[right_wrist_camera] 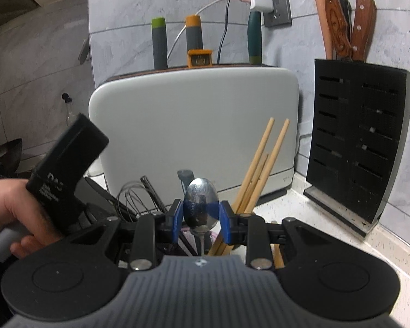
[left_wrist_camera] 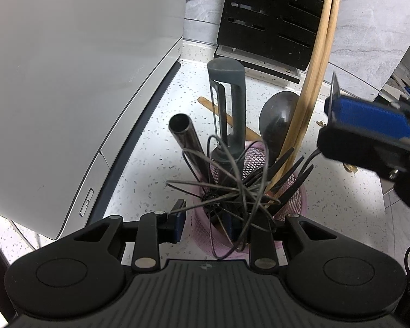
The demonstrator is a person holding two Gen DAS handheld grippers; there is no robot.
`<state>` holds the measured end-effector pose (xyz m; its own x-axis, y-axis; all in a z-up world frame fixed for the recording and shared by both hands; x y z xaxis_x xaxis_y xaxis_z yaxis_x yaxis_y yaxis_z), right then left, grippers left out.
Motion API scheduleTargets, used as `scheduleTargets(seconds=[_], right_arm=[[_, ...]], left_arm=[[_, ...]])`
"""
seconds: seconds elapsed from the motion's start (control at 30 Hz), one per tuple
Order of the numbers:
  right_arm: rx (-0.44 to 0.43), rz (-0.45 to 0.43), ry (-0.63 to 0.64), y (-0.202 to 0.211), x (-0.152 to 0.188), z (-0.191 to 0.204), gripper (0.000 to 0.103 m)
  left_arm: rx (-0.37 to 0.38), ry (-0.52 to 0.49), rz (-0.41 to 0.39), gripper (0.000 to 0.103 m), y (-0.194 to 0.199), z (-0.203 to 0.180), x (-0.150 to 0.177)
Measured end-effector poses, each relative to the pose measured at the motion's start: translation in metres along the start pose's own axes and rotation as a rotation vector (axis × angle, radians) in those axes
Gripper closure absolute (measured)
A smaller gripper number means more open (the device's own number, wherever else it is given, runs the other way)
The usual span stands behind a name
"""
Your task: Organize utensils
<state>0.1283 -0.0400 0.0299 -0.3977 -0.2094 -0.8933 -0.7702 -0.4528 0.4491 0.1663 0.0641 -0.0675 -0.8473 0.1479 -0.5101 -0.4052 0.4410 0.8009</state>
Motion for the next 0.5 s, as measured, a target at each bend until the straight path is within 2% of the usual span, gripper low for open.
scheduleTargets(seconds=[0.5], right_arm=[[-0.004,0.085,0.035,-0.014,0.025,0.002,0.076]], left_arm=[[0.000,0.001,0.001,0.070,0.000,0.000,0.000]])
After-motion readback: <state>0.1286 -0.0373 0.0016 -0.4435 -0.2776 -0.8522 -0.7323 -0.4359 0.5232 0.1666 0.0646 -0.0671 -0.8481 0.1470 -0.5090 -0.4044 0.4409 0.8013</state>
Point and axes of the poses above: each gripper's, at about its wrist camera, not at the fingertips, and y roughly against the way its jaws point, z to its left, x to its underside, the point moved 9 cm from there along -y, roughly the way its jaws point, and after that the axes turned 13 degrees about x, right-handed, at the moved point
